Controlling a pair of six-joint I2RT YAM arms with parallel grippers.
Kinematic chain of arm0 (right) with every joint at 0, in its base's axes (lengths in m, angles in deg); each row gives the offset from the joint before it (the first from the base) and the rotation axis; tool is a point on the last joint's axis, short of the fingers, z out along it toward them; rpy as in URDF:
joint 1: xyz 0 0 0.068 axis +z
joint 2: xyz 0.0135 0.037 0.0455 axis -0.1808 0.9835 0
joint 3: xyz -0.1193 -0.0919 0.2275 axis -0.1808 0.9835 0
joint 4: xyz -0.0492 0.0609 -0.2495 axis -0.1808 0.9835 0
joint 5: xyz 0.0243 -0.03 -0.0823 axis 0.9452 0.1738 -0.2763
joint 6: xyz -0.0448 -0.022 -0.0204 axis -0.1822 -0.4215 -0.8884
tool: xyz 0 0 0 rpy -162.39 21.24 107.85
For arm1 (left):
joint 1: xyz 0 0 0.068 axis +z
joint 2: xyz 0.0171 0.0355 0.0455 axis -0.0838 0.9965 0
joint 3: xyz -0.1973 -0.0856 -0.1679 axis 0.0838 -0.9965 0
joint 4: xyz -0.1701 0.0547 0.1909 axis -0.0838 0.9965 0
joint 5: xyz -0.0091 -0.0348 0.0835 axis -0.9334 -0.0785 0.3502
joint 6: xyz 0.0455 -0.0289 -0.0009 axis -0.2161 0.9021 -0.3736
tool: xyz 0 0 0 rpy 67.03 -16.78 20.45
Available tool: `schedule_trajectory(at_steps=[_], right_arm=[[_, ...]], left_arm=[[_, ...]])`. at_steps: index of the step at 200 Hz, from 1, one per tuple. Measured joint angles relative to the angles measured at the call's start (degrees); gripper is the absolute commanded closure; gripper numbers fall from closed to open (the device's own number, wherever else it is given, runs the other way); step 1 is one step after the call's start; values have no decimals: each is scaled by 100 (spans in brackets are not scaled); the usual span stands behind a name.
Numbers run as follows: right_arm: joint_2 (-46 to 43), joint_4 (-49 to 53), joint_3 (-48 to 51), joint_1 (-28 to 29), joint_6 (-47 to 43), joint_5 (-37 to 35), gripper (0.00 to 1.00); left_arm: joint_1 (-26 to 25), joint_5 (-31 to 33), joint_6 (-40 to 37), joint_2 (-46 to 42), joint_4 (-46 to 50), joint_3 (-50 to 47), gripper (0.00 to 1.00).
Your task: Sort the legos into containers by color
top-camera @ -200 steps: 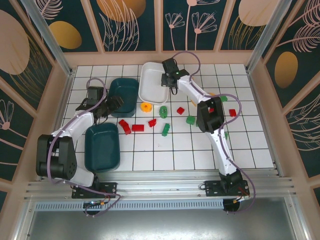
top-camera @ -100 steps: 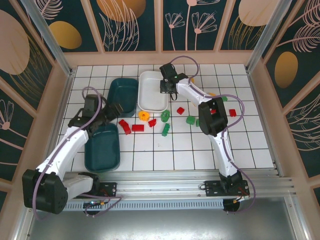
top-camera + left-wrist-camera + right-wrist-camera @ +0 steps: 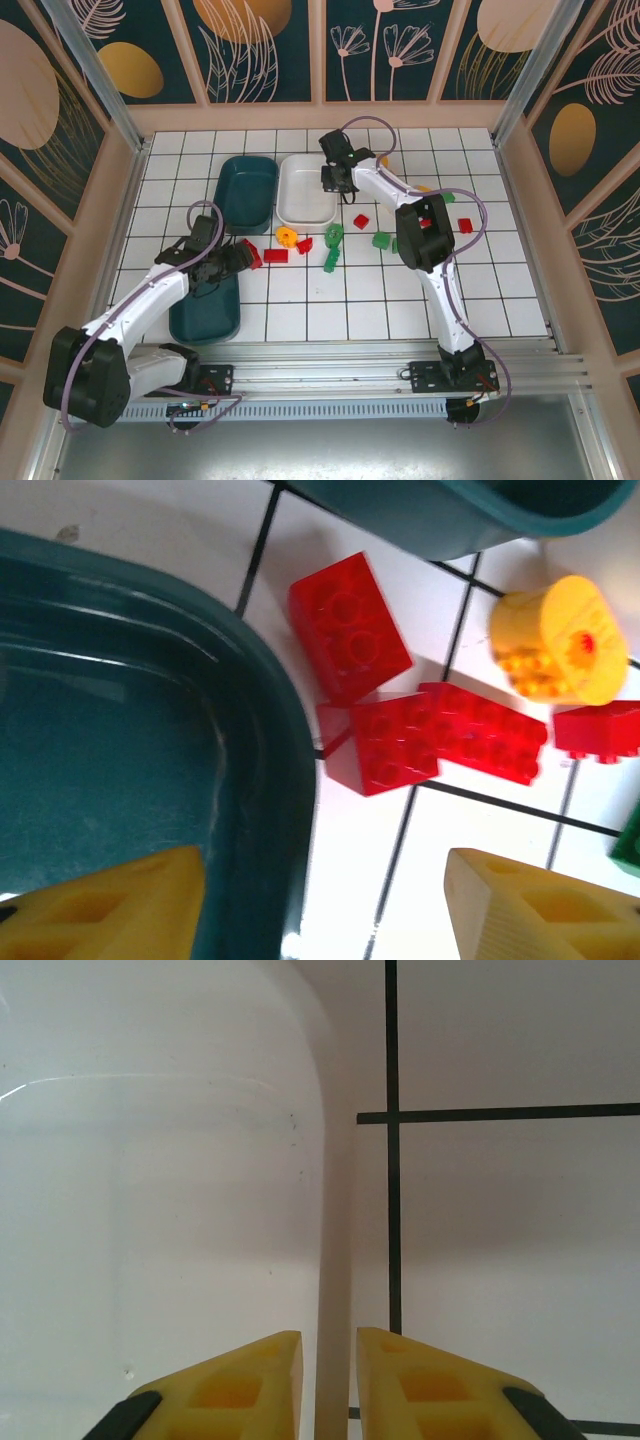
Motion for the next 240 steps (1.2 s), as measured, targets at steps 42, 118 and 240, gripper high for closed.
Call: schedule_trajectory(at_steps=[42,118,240], right_arm=[[0,22,0,0,-2,94,75],[-330,-74,693,-79,-76,319,73],[-1034,-636,1414,-389,-151,1029,70]], left_arm=[[0,240,-131,120,-39,-247,70],[-11,1064,-442,166,431,273,100],[310,3523,-2264,2730,1233,4496,100]])
